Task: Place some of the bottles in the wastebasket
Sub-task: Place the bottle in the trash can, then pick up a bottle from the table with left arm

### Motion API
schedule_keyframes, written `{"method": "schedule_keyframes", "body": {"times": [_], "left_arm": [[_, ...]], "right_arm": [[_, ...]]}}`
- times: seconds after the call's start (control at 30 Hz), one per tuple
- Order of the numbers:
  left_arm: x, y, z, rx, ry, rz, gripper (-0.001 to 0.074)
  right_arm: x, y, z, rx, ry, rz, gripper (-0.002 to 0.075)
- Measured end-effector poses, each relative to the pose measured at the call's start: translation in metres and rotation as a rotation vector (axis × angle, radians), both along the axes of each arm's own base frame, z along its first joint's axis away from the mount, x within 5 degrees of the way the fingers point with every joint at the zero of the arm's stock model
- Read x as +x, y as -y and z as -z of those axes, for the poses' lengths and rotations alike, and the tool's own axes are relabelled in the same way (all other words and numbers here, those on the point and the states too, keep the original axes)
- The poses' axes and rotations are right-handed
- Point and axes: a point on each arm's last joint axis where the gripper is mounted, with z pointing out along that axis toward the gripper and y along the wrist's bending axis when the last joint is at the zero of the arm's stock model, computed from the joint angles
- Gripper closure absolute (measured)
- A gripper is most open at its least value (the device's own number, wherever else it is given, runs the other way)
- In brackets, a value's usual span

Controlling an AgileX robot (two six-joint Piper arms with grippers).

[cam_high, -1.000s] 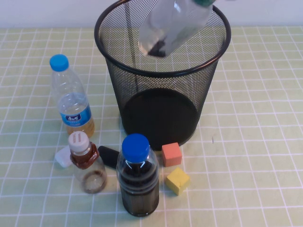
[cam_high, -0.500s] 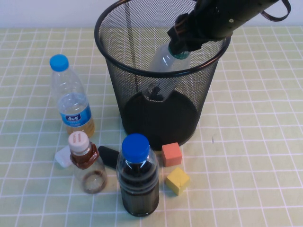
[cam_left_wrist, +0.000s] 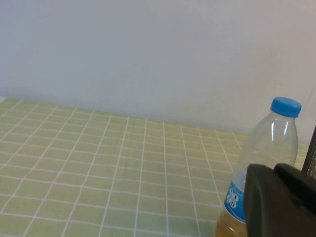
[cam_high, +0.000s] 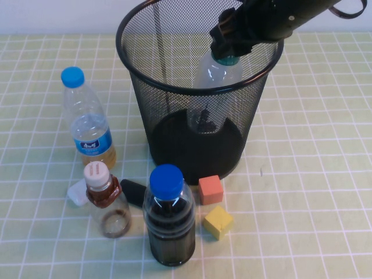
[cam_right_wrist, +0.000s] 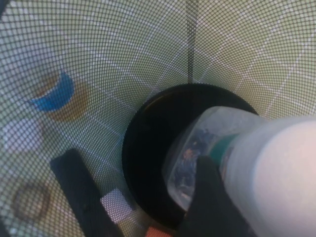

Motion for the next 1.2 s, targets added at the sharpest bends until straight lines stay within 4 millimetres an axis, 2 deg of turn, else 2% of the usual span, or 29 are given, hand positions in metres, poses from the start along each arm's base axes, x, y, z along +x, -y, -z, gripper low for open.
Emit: {"method": "schedule_keyframes", "body": {"times": [0.27,0.47,0.63,0.7,0.77,0.87,0.97,1.2], "left_arm": [[-0.002,0.001,0.003,-0.016,-0.068,0.01,0.0741],[-0.008,0.006,-0.004,0.056,-0.114,0.071,0.0741],[-0.009,0.012,-0.01,0.092,-0.184,0.149,0.0741],[-0.006,0.015,-0.011,0.107,-0.239,0.177,0.0741],[-0.001,0.017,-0.013,0.135,-0.293,0.208,0.0741],[0.005,0.021,-0.024,0.186,-0.337,0.259,0.0741],[0.013,0.024,-0.039,0.234,-0.352,0.31,0.0741],[0.05,0.033,-0.078,0.287,-0.413,0.374,0.0741]], "right_arm": [[-0.011,0.006,-0.013,0.015,0.034,-0.003,0.0349],[-0.013,0.007,-0.016,0.014,0.04,-0.006,0.0237],[-0.014,0.007,-0.015,0.008,0.029,-0.007,0.0245],[-0.017,0.009,-0.017,0.004,0.023,-0.009,0.0277],[-0.022,0.011,-0.02,0.0,0.02,-0.013,0.0341],[-0.032,0.018,-0.03,-0.009,0.048,-0.013,0.052],[-0.048,0.031,-0.043,-0.037,0.077,0.001,0.0736],[-0.092,0.065,-0.067,-0.104,0.111,0.064,0.0733]]}}
